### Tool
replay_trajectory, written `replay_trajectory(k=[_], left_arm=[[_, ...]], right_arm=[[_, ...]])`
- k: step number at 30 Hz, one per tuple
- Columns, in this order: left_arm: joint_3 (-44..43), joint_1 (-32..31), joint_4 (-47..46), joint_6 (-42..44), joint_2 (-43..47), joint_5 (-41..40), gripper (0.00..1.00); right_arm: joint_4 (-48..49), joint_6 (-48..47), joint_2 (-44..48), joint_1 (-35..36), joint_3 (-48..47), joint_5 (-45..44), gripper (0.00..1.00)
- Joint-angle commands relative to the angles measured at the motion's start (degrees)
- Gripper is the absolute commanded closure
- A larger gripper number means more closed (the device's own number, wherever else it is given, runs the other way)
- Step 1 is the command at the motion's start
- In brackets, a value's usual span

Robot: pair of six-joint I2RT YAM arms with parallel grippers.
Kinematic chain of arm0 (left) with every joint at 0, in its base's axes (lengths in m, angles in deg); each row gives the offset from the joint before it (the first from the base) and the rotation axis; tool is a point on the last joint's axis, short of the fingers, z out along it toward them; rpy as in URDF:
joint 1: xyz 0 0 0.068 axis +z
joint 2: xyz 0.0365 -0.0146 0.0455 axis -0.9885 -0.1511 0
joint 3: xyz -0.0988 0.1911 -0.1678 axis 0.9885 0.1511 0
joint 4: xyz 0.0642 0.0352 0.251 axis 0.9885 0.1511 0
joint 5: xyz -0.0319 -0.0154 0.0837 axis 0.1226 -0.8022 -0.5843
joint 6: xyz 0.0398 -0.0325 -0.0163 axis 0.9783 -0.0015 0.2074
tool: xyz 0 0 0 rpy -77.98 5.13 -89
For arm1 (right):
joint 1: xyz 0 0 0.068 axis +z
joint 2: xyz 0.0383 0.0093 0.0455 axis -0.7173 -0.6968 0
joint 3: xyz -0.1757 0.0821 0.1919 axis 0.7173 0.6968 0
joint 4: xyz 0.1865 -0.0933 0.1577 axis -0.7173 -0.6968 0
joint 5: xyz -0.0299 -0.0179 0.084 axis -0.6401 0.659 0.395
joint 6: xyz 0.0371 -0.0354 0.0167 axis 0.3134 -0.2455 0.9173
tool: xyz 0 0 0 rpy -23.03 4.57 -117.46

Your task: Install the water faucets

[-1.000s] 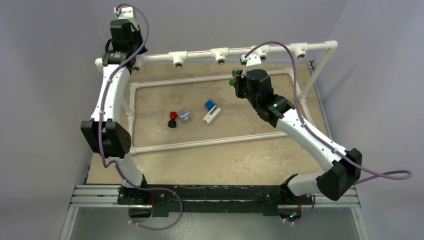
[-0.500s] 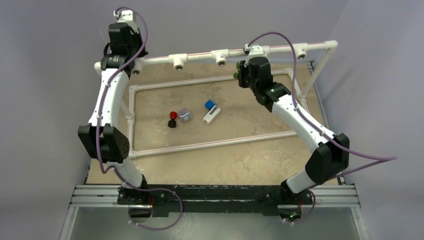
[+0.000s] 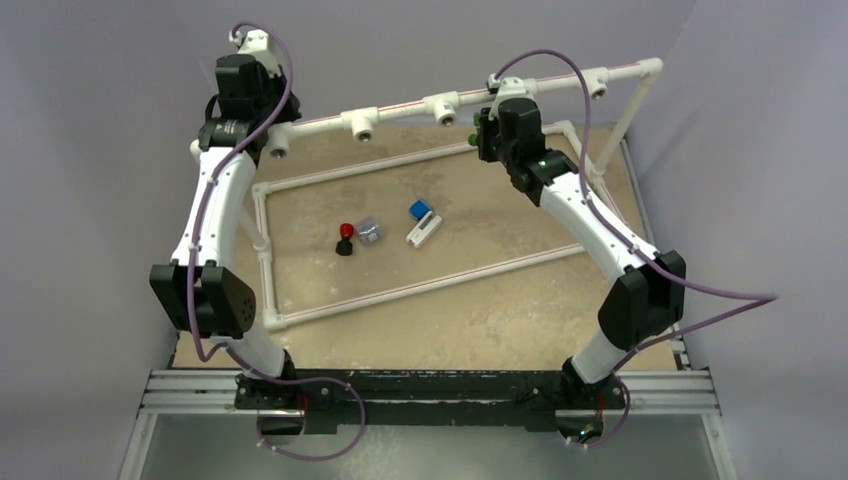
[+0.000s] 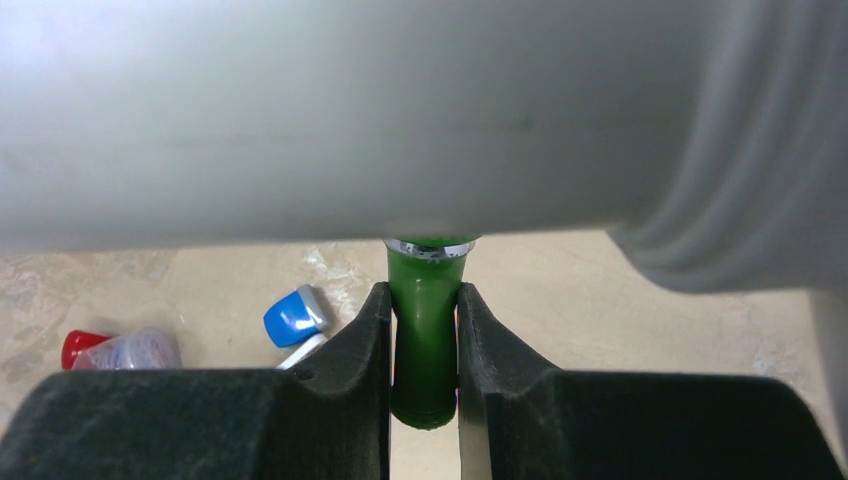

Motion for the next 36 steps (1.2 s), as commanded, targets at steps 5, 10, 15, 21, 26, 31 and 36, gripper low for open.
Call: replay_trajectory(k=[5, 10, 15, 21, 26, 31, 36], left_arm=[[5.24, -3.4, 14.74, -1.23, 0.79, 1.06, 0.95], [7.67, -6.74, 16.37, -0.34, 1.61, -1.24, 0.94], [9.77, -6.76, 15.88, -0.58, 3.66, -2.32, 0.89], [9.6, -6.76, 16.21, -1.55, 3.21, -0.88, 0.85], [10.86, -6.76, 16.04, -3.06, 3.14, 1.42, 0.85], [12.97, -6.76, 15.57, -3.68, 4.31, 2.13, 0.86], [15.27, -6.75, 14.69, -4.35, 7.2, -0.29, 0.86]], right_arm=[[2.87, 0.54, -5.33, -5.41, -7.66, -0.71, 1.0], [2.33, 1.63, -5.68, -6.03, -8.0, 1.86, 1.0], [4.36, 4.09, -1.36, -6.0, -2.33, 5.23, 1.0], [6.46, 7.04, 6.26, -5.75, 6.92, 9.45, 1.0], [6.73, 9.29, 13.29, -5.03, 13.97, 13.05, 1.0], [8.48, 10.64, 20.97, 0.1, 20.13, 16.16, 1.0], [14.29, 12.25, 27.7, 8.19, 24.91, 16.4, 1.0]])
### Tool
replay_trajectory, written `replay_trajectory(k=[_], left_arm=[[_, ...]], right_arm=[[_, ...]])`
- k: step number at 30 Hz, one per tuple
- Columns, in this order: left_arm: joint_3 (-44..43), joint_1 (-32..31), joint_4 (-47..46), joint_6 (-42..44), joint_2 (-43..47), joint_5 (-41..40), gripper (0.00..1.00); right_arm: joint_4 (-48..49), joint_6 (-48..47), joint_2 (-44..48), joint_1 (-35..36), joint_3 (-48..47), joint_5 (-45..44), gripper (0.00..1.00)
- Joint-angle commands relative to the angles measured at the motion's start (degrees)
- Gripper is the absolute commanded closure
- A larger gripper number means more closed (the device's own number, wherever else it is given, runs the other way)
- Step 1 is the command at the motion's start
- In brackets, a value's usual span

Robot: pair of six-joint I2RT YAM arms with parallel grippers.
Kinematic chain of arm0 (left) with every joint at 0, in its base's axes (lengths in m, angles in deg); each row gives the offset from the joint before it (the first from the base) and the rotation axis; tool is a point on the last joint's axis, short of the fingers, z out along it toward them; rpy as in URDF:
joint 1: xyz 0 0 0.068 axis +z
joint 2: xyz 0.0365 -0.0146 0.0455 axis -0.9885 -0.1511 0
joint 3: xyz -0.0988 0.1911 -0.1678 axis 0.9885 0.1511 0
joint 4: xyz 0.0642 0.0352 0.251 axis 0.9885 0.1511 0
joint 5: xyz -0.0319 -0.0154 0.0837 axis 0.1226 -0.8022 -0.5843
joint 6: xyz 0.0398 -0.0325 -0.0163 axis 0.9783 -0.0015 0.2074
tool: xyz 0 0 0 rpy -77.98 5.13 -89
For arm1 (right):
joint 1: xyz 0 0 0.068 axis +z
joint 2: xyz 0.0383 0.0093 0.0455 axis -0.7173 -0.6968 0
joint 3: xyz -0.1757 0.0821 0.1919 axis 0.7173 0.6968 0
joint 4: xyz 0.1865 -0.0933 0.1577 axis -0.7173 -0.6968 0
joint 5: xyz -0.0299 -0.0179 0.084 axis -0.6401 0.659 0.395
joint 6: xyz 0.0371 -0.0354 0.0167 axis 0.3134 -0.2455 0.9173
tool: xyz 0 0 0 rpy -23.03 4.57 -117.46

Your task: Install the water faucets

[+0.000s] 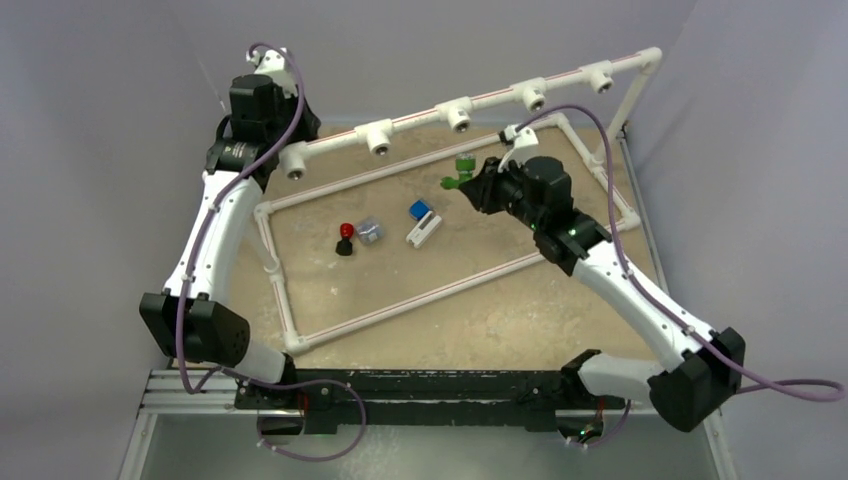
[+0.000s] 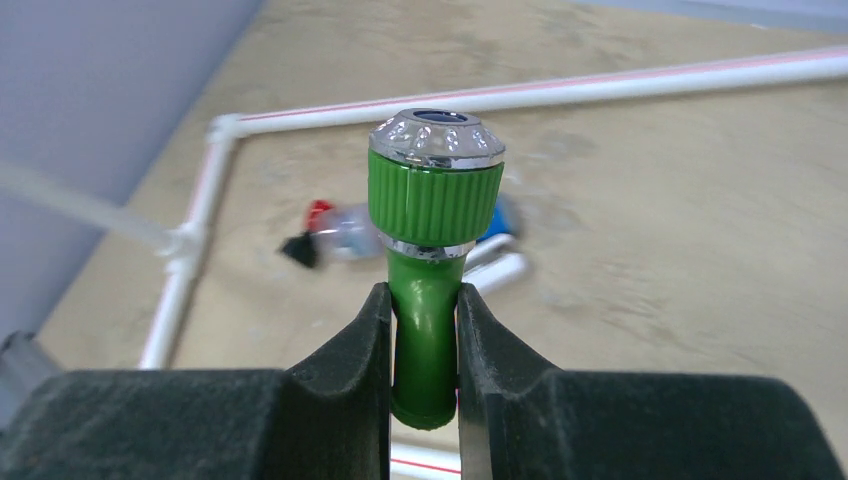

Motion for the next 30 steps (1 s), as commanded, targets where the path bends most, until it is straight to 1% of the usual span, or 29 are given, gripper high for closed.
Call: replay_trajectory(k=[1, 4, 8, 11, 14, 18, 23, 26, 30], left_arm=[[6.89, -0.86, 11.96, -1.98, -0.47, -1.18, 0.86], [8.23, -0.86, 11.2, -3.0, 1.24, -1.5, 0.84], [9.26, -0.86, 10.17, -4.15, 2.68, -4.25, 0.83], [8.69, -0.86, 9.58, -5.17, 2.99, -6.55, 0.78], [7.66, -0.86, 8.0, -5.72, 3.4, -6.97, 0.69], [6.06, -0.86, 5.36, -5.53, 4.38, -8.1, 0.59], [5.37, -0.86, 2.55, -5.27, 5.3, -9.58, 0.57], [4.47, -0.86, 1.58, -5.1, 5.73, -10.38, 0.55], [-0.64, -0.86, 2.66, -4.91, 3.98, -6.99, 0.53]], right_arm=[[10.37, 3.09, 7.41, 6.28, 2.97, 2.26, 1.0], [18.56, 3.82, 12.23, 10.56, 7.71, 0.35, 1.0], [30.68, 2.39, 17.6, 16.31, 14.62, -3.28, 1.0], [36.1, -0.79, 18.5, 18.89, 16.42, -4.08, 1.0], [40.09, -5.6, 18.67, 21.09, 17.87, -4.57, 1.0], [45.6, -14.93, 18.92, 25.27, 19.71, -7.6, 1.0], [53.36, -30.29, 19.34, 29.86, 23.15, -11.63, 1.0], [55.77, -39.1, 17.8, 33.34, 23.02, -15.54, 1.0], [60.07, -47.02, 15.8, 35.34, 23.4, -18.23, 1.0]])
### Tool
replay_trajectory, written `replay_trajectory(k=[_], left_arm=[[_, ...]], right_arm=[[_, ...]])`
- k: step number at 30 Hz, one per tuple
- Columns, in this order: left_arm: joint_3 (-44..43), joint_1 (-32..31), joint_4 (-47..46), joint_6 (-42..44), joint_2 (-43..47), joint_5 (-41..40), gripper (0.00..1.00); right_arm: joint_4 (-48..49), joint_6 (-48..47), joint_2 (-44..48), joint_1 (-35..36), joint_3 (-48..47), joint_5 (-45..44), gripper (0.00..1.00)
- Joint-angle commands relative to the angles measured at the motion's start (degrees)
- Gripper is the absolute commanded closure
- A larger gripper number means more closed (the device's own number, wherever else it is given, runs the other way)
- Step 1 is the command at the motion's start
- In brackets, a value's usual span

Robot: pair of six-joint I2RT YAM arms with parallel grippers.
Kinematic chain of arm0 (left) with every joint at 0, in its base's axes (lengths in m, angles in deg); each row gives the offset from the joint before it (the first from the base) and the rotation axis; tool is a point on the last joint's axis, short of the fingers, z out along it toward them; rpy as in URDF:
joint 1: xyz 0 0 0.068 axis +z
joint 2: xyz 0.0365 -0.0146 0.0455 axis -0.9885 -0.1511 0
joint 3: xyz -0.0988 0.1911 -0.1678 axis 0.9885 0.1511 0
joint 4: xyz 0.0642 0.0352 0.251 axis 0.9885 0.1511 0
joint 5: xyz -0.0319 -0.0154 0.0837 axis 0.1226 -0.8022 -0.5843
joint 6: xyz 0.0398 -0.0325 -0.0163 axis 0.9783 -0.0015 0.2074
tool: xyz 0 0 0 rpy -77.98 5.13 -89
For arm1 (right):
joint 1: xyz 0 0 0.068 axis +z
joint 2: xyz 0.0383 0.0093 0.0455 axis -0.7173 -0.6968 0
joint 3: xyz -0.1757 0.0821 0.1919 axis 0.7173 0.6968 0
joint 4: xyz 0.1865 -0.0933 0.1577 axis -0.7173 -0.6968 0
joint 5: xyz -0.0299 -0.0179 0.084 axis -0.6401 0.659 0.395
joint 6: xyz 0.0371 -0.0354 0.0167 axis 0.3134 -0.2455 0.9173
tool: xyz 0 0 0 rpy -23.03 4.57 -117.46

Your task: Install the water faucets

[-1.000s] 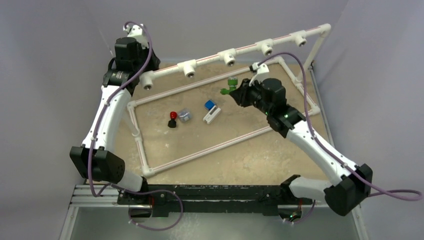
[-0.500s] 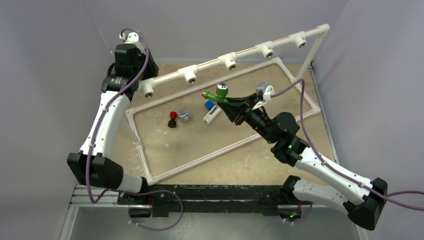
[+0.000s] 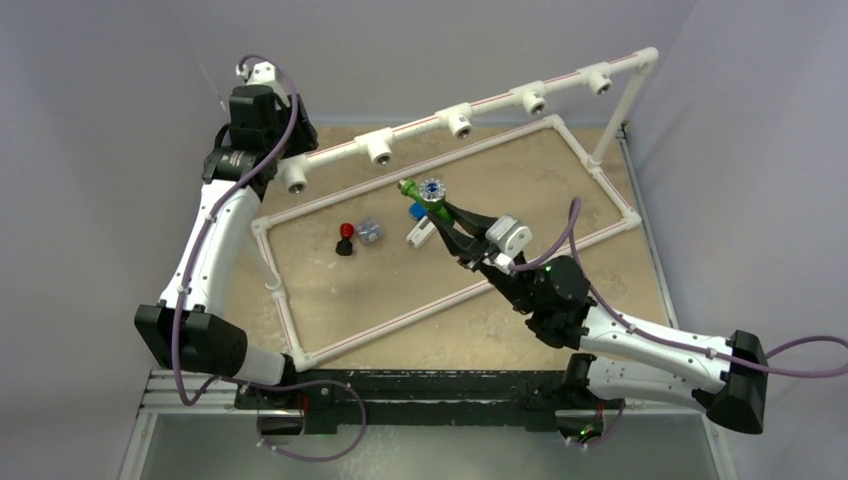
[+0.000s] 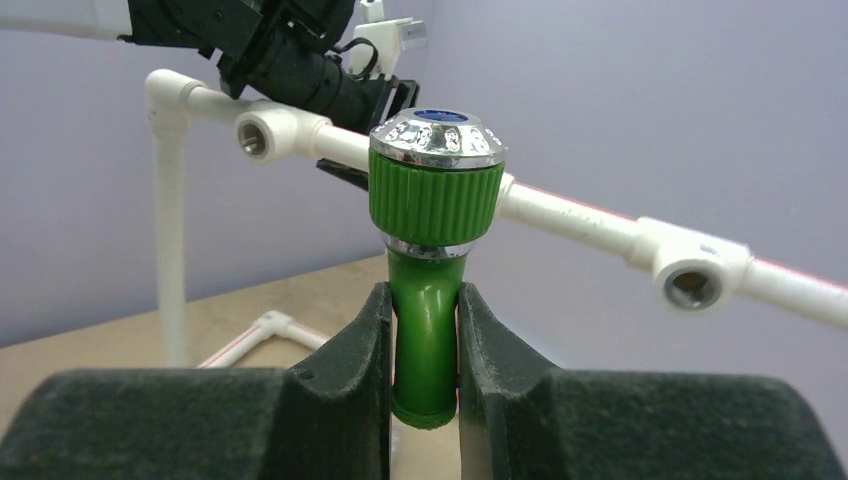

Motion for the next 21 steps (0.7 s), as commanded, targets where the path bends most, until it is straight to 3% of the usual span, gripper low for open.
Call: replay_trajectory(k=[1, 4, 10, 15, 21], left_arm=[[-6.54, -0.71, 1.14, -0.41, -1.23, 3.53, 0.53], [-7.82, -0.71, -0.37, 0.37, -0.82, 9.04, 0.53], [-8.73, -0.75, -1.23, 0.91, 0.85, 10.68, 0.53], [-8.61, -1.82, 1.53, 1.06, 3.13, 8.83, 0.54], [-1.07, -2.8, -0.21, 2.29, 8.37, 5.22, 0.54]], right_arm=[[11.13, -14.73, -1.74, 2.31, -0.25, -5.52, 1.0], [12.14, -18.68, -3.86, 3.35, -1.25, -7.02, 1.0], [11.93, -21.49, -6.12, 4.28, -2.94, -8.48, 1.0], [12.77, -21.5, -6.58, 4.48, -3.12, -8.54, 1.0], [13.15, -21.4, -8.05, 4.7, -4.28, -9.32, 1.0]])
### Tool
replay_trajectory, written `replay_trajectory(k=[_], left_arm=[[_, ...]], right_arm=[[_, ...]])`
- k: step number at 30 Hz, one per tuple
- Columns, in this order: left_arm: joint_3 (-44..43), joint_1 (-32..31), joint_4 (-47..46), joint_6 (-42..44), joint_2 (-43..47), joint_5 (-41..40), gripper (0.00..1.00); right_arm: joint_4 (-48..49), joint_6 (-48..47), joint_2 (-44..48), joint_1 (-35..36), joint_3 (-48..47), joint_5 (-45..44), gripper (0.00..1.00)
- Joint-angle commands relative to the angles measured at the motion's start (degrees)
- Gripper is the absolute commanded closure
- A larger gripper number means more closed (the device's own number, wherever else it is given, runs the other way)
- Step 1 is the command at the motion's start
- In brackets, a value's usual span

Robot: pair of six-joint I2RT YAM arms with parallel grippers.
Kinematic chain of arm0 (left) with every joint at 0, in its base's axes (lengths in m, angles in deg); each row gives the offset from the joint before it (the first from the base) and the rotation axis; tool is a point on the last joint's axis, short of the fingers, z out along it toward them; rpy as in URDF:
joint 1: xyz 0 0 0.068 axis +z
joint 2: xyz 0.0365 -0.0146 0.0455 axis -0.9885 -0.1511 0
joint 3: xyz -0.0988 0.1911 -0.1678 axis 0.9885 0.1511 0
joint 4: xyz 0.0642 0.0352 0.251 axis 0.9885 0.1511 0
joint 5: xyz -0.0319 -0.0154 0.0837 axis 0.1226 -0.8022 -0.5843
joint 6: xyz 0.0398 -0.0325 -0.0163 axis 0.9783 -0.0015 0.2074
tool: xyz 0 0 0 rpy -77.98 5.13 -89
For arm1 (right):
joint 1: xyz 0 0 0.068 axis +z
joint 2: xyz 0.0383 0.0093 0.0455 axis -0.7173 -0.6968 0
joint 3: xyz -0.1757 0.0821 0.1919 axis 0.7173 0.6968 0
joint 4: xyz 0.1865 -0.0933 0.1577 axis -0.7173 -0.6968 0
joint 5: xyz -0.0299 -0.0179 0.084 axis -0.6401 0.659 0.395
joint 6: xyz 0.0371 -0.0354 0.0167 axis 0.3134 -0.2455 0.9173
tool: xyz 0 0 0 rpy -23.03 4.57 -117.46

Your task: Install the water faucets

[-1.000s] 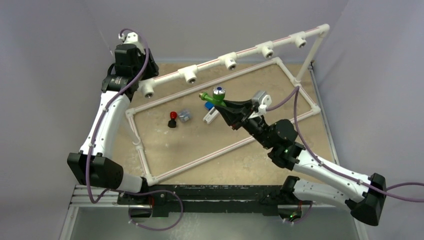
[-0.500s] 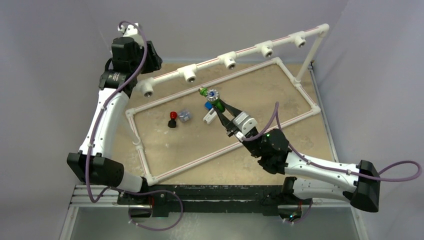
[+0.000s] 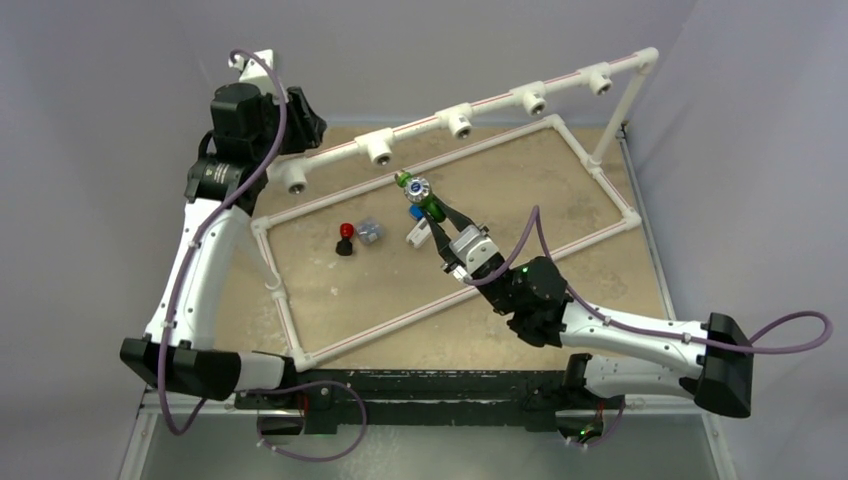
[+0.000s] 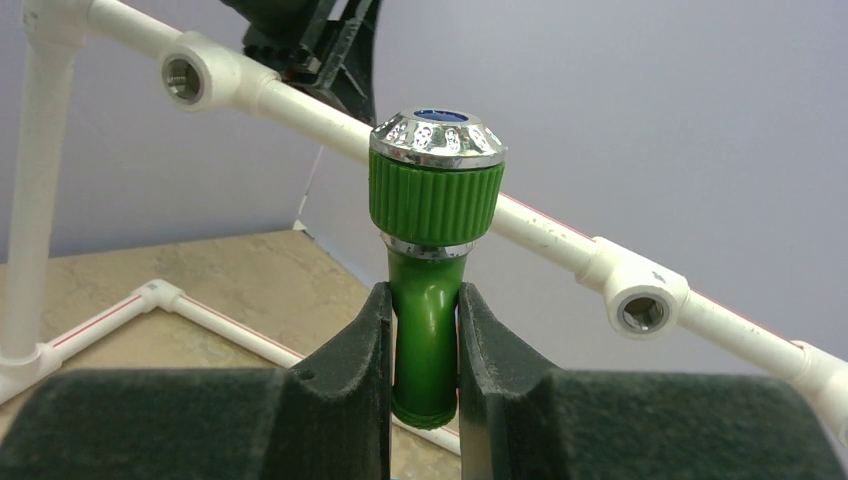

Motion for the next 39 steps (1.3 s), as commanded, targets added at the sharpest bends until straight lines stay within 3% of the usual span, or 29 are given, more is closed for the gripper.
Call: replay_trajectory(k=[1, 10, 18, 31, 39], left_arm=[[4.94, -0.65, -1.68, 1.71, 4.93, -3.1, 0.54], [13.69, -1.73, -6.9, 2.06, 8.66, -10.38, 0.55], [16.31, -1.91, -8.88, 2.6, 8.23, -17.12, 0.55], [19.96, -2.08, -9.96, 3.49, 9.46, -18.75, 0.55], [20.03, -2.17, -9.99, 3.31, 9.33, -18.03, 0.55]], right_arm=[[5.42, -1.02, -0.81, 0.39, -3.6, -2.64, 1.0], [6.08, -0.93, -4.08, 1.09, -5.97, -4.32, 1.0], [6.04, -0.88, -5.91, 2.19, -7.26, -6.21, 1.0], [7.23, -2.77, -8.13, 3.33, -8.64, -10.21, 1.0], [18.48, -14.66, -11.16, 5.5, -5.94, -12.29, 1.0]])
